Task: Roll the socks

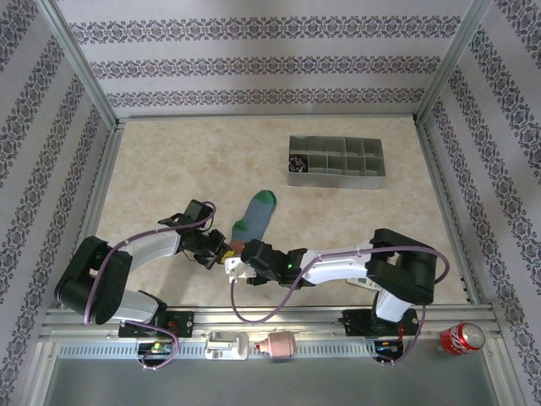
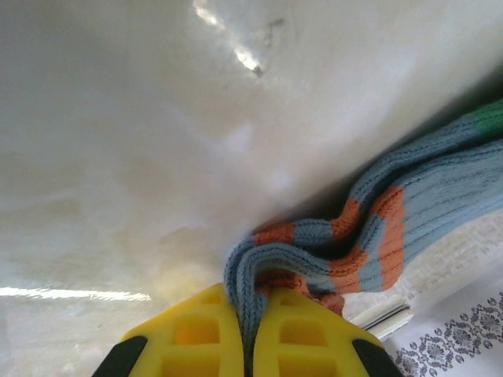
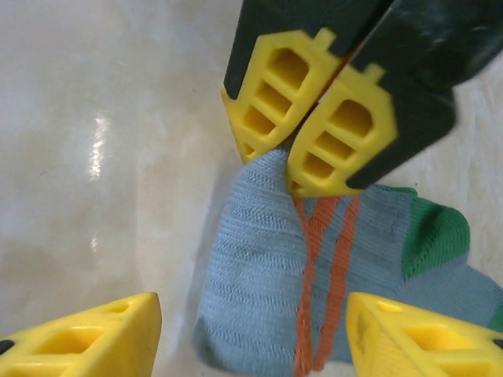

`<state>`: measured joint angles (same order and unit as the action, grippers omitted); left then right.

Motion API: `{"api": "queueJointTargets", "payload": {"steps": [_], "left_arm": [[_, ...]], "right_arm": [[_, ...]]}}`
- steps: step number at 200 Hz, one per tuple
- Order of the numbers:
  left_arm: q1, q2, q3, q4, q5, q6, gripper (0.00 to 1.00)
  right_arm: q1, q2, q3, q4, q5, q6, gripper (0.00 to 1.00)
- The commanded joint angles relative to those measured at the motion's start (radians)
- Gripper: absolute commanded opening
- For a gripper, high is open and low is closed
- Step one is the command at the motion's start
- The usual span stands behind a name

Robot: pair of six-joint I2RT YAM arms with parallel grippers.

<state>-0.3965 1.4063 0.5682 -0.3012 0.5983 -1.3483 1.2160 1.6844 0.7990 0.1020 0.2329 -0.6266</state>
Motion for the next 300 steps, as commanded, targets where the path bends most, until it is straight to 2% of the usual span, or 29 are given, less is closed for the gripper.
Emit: {"api": "queueJointTargets", "payload": {"steps": [1, 15, 72, 97, 109, 135, 160, 182, 203, 253, 300], "left_arm": [[0.017, 0.027, -0.004, -0.11, -0.037, 0.03, 0.0], [0.02, 0.028, -0.004, -0.108, -0.034, 0.031, 0.0], [0.041, 0.024, 0.003, -0.099, -0.019, 0.038, 0.0], [0.052, -0.005, 0.008, -0.101, -0.018, 0.028, 0.01], [0.059, -0.026, 0.009, -0.098, -0.017, 0.019, 0.1], [0.071, -0.081, 0.014, -0.097, -0.026, 0.002, 0.39], [0.074, -0.147, 0.008, -0.077, -0.051, 0.0, 0.5], [0.073, -0.187, -0.023, -0.022, -0.043, 0.005, 0.51], [0.062, -0.2, -0.06, 0.056, -0.022, 0.002, 0.48], [-0.012, -0.127, -0.1, 0.307, -0.036, -0.054, 0.47], [-0.078, -0.022, -0.09, 0.422, -0.078, -0.12, 0.47]], "right_arm": [[0.014, 0.043, 0.046, 0.031, 0.072, -0.067, 0.57], [0.013, 0.072, 0.055, 0.032, 0.081, -0.067, 0.5], [-0.015, 0.112, 0.068, -0.054, 0.045, 0.023, 0.0], [-0.056, 0.086, 0.068, -0.12, -0.056, 0.091, 0.0], [-0.089, 0.082, 0.076, -0.163, -0.129, 0.14, 0.0], [-0.187, 0.077, 0.089, -0.239, -0.359, 0.26, 0.0], [-0.288, 0.098, 0.085, -0.268, -0.597, 0.358, 0.0], [-0.358, 0.13, 0.087, -0.282, -0.73, 0.418, 0.0], [-0.416, 0.17, 0.099, -0.304, -0.816, 0.458, 0.0], [-0.478, 0.226, 0.141, -0.358, -0.88, 0.488, 0.0], [-0.495, 0.253, 0.168, -0.38, -0.897, 0.502, 0.0]]}}
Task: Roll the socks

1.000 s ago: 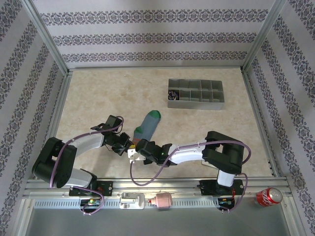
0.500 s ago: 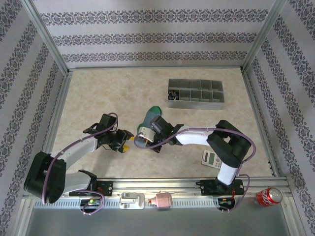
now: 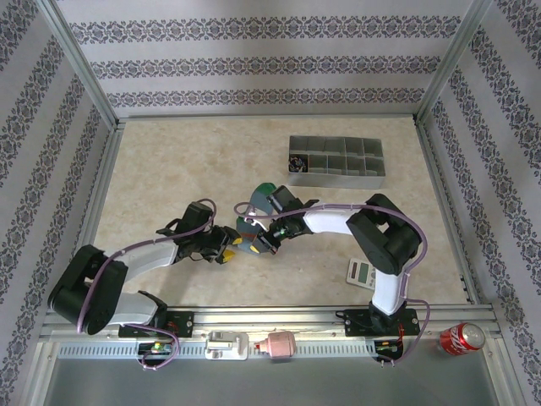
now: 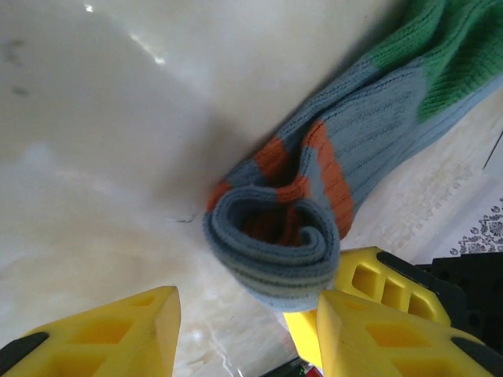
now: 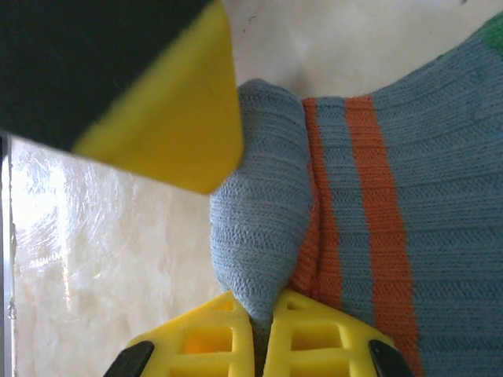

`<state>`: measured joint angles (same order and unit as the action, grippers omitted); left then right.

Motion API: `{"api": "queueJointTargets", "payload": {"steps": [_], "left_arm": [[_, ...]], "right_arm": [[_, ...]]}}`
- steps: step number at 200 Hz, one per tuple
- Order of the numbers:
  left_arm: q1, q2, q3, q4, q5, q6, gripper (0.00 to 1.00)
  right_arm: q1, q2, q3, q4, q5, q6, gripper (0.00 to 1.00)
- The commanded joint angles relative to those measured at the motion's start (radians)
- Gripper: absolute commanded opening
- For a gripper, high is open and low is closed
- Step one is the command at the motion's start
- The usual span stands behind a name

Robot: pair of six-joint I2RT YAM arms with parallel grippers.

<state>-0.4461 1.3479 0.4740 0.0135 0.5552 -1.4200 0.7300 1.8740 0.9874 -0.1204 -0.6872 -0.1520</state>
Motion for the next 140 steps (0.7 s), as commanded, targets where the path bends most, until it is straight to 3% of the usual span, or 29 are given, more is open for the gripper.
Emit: {"api": "queueJointTargets", "payload": {"steps": [1, 42, 67, 86, 102, 124, 140], "left_arm": [[-0.031, 0.039, 0.005, 0.107, -0.035, -0.049, 0.47], [-0.051, 0.131, 0.029, 0.119, -0.093, -0.066, 0.38], [-0.051, 0.221, 0.072, 0.092, -0.115, -0.055, 0.23], [-0.051, 0.252, 0.098, 0.01, -0.127, -0.054, 0.01], [-0.051, 0.237, 0.116, -0.108, -0.132, -0.045, 0.0], [-0.049, 0.175, 0.106, -0.244, -0.136, -0.053, 0.0], [-0.046, 0.119, 0.084, -0.308, -0.134, -0.084, 0.0]], "right_arm": [[-0.01, 0.065, -0.02, -0.159, 0.021, 0.028, 0.0], [-0.016, 0.082, 0.0, -0.168, 0.005, 0.038, 0.0], [-0.016, 0.078, -0.002, -0.157, 0.006, 0.036, 0.0], [-0.014, 0.067, -0.004, -0.155, 0.02, 0.018, 0.0], [-0.007, 0.034, -0.008, -0.155, 0.059, -0.008, 0.0], [0.023, -0.095, -0.07, -0.08, 0.178, -0.055, 0.33], [0.074, -0.219, -0.137, -0.002, 0.333, -0.108, 0.44]]}}
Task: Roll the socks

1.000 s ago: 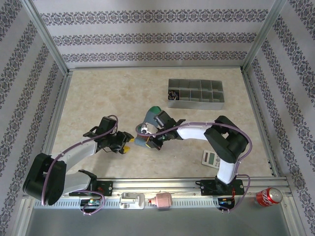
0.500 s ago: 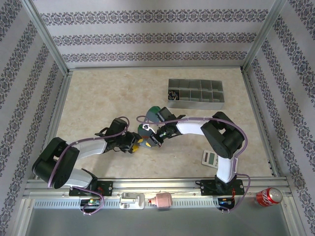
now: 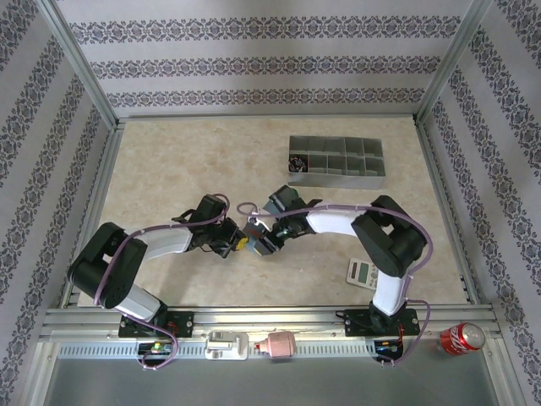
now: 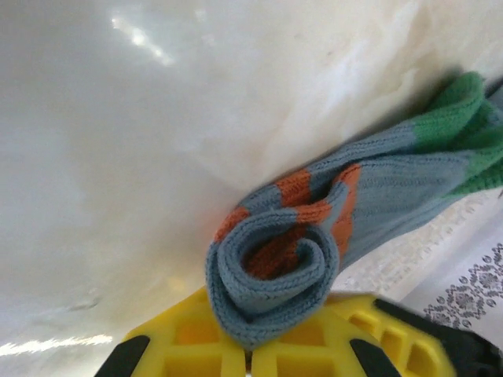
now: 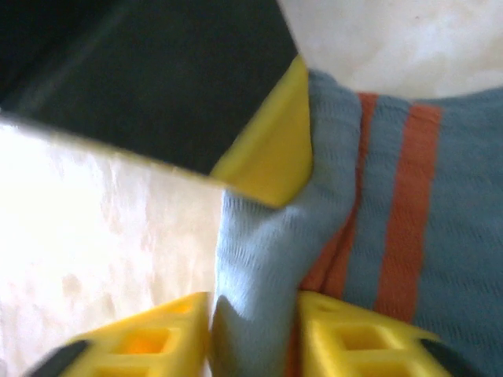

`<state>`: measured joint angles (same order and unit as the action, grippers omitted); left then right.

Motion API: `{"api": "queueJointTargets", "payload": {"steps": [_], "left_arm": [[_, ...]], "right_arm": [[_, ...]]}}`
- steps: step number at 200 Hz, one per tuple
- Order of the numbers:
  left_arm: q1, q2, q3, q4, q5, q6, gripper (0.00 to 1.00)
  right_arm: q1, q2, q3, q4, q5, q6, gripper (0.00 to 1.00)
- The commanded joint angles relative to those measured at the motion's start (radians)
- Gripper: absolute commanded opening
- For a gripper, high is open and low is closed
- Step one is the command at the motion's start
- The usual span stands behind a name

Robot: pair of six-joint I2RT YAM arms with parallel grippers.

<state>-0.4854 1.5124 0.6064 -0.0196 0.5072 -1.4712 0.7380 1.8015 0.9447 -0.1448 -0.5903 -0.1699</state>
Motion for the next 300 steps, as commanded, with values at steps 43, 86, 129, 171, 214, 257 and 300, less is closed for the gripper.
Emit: {"api": "queueJointTargets", "payload": {"steps": [43, 86, 129, 171, 214, 257, 300], "left_arm": [[-0.004, -0.165, -0.048, -0.41, -0.086, -0.11, 0.0], [0.004, -0.148, -0.024, -0.432, -0.052, -0.114, 0.0], [0.023, -0.138, -0.005, -0.446, -0.035, -0.082, 0.0], [0.043, -0.139, -0.002, -0.442, -0.021, -0.06, 0.0], [0.055, -0.181, 0.003, -0.424, -0.023, -0.056, 0.0], [0.084, -0.251, -0.002, -0.383, -0.005, -0.068, 0.46], [0.109, -0.326, -0.041, -0.297, -0.023, -0.096, 0.6]], "right_arm": [[0.252, -0.307, -0.171, 0.106, 0.541, -0.191, 0.56], [0.47, -0.208, -0.132, 0.169, 0.826, -0.285, 0.57], [0.505, -0.077, -0.046, 0.199, 0.905, -0.368, 0.54], [0.501, 0.031, -0.012, 0.183, 0.94, -0.362, 0.37], [0.445, 0.078, 0.016, 0.053, 0.886, -0.263, 0.01], [0.356, 0.046, -0.019, -0.031, 0.581, -0.182, 0.0], [0.237, 0.046, -0.021, -0.063, 0.307, -0.101, 0.0]]}}
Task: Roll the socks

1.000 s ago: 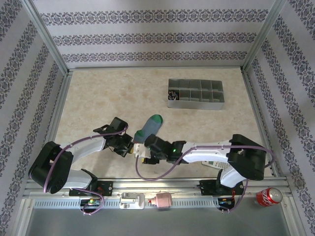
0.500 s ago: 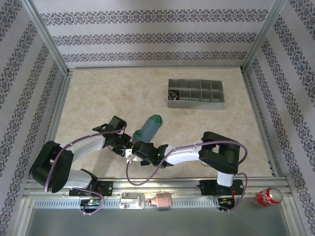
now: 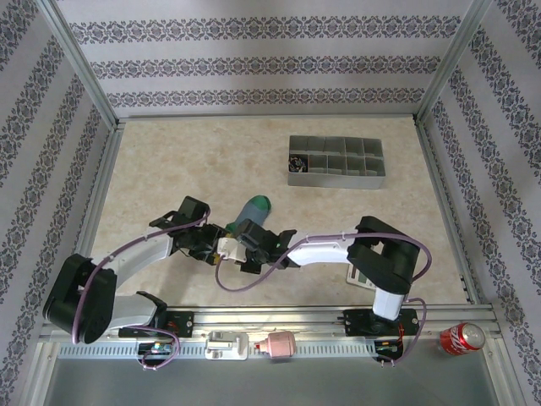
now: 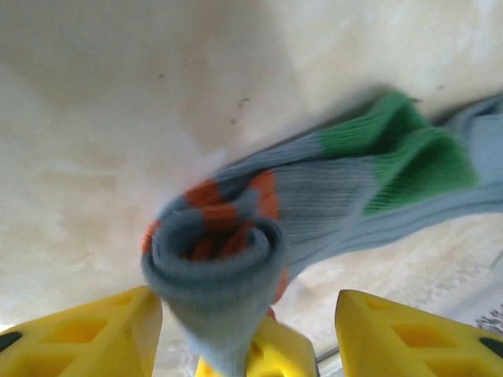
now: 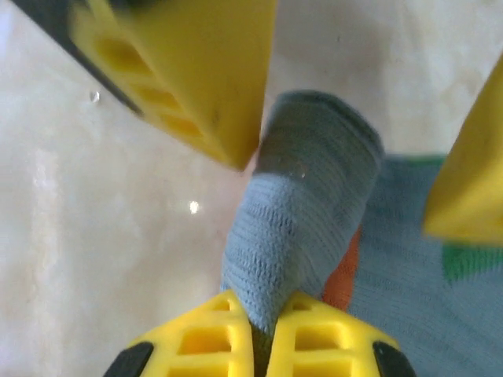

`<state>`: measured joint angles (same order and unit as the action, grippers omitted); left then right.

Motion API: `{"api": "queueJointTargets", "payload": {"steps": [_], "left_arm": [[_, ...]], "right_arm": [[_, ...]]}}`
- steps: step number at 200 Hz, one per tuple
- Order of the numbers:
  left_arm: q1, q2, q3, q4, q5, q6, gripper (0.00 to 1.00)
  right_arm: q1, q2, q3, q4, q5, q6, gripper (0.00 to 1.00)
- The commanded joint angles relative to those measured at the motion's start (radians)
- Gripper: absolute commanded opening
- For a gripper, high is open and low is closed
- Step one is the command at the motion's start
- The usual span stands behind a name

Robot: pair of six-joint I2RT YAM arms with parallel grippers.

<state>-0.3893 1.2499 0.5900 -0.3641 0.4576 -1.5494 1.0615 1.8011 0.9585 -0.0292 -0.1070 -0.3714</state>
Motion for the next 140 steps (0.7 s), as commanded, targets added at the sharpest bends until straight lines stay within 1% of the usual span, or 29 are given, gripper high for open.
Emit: {"api": "queueJointTargets", "payload": {"steps": [1, 47, 68, 112, 140], "left_arm": [[0.013, -0.065, -0.026, 0.05, 0.028, -0.019, 0.6], [0.014, -0.095, -0.075, 0.088, 0.052, -0.006, 0.61], [0.011, -0.076, -0.093, 0.152, 0.072, -0.011, 0.6], [-0.009, 0.054, -0.081, 0.346, 0.069, -0.005, 0.61], [-0.035, 0.151, -0.075, 0.393, 0.069, 0.0, 0.59]], "right_arm": [[-0.086, 0.048, -0.034, -0.179, -0.18, 0.102, 0.0], [-0.182, 0.093, -0.009, -0.217, -0.35, 0.151, 0.0], [-0.22, 0.113, 0.01, -0.236, -0.434, 0.172, 0.0], [-0.294, 0.172, 0.053, -0.266, -0.612, 0.235, 0.0], [-0.329, 0.208, 0.08, -0.285, -0.686, 0.267, 0.0]]}}
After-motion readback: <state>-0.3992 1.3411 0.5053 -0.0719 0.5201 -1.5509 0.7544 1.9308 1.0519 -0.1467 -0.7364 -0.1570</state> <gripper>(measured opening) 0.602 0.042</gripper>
